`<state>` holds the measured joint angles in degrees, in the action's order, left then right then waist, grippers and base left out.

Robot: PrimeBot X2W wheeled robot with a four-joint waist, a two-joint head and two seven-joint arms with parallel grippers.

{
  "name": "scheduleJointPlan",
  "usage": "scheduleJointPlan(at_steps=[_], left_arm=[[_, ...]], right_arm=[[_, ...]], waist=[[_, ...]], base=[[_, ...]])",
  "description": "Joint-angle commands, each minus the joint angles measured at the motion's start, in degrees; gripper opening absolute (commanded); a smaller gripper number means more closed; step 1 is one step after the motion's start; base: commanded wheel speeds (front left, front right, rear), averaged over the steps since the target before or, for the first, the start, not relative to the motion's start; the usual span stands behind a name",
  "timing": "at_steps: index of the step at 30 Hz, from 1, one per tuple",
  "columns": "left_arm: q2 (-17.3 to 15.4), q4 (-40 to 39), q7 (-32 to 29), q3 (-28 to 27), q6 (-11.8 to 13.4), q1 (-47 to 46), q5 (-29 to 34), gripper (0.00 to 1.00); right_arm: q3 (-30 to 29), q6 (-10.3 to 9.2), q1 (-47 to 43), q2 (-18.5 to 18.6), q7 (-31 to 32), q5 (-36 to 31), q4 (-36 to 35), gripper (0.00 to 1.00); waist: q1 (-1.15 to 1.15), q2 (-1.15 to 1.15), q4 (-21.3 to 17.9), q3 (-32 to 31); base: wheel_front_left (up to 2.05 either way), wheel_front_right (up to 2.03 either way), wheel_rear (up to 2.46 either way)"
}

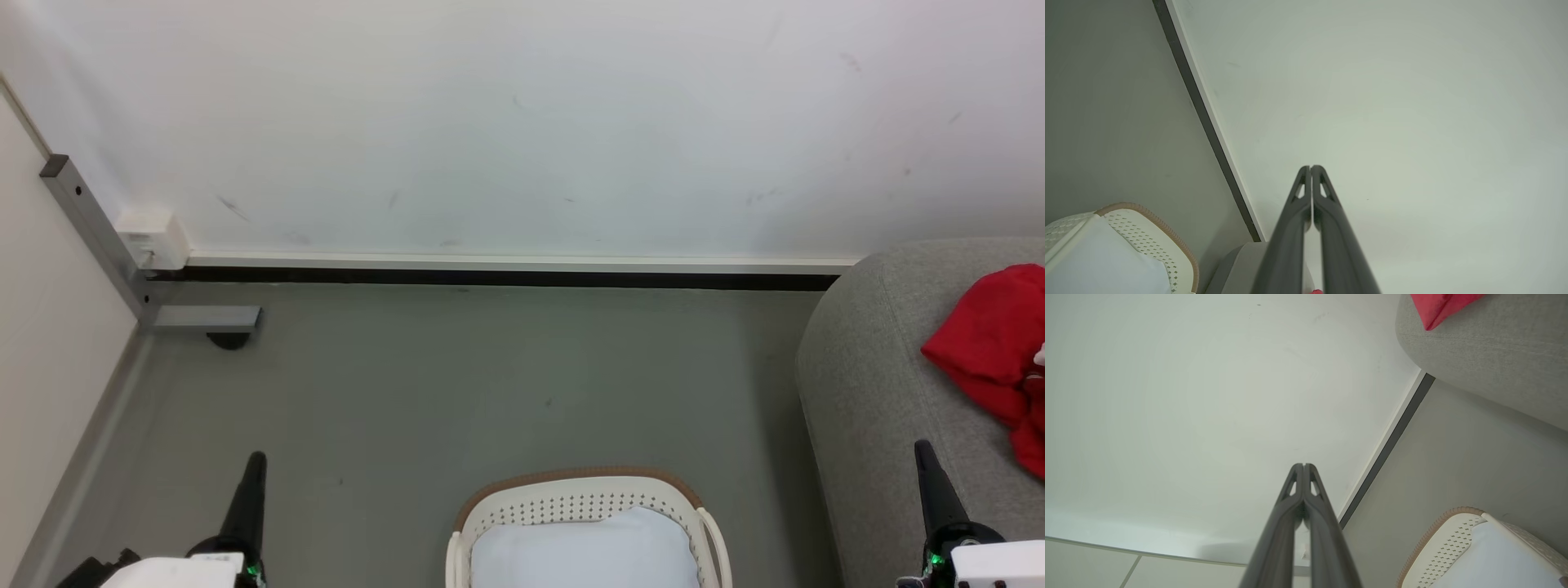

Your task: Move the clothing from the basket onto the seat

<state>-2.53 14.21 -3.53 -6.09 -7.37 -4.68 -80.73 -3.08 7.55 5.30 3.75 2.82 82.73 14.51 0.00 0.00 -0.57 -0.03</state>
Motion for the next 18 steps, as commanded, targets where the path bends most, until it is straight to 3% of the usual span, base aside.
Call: scheduleJointPlan(at_steps=[1,18], left_arm=[[-0.5,-0.4,-0.4,-0.2,-0.2,-0.8,-1.4,0.0],[-0.5,-0.3,-2.2,-0.4,-0.2,-1.5,-8.4,0.0]], right_arm=[[-0.4,-0.09,0.8,0.1,0.2,1.0,-0.5,0.0],[-2.1,-0.11,0.9,-0.2,2.3,7.2,-0.7,0.0]], waist=[[0.0,0.0,0.0,0.0],[0.0,0.0,0.4,0.1]], base=[[0.0,0.0,0.0],[0.0,0.0,0.0]])
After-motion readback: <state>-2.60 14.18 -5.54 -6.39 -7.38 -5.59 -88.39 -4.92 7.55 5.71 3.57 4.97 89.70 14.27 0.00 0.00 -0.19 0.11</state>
